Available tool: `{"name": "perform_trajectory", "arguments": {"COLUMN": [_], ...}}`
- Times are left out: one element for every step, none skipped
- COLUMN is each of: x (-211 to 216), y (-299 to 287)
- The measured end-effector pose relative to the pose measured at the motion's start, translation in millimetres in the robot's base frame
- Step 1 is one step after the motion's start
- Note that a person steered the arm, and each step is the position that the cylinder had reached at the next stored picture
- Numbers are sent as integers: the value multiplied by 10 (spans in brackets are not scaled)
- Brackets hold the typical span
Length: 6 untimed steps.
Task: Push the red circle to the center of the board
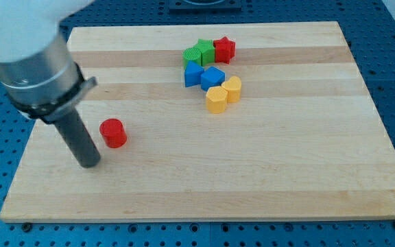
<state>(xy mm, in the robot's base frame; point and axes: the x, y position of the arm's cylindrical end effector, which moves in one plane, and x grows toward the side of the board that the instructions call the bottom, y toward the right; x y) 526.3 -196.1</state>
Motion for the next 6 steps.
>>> {"name": "perform_trajectory", "arguments": {"x": [-314,-439,-526,-528,-519,-534], "y": [164,745,1210,1303,1227,626]}}
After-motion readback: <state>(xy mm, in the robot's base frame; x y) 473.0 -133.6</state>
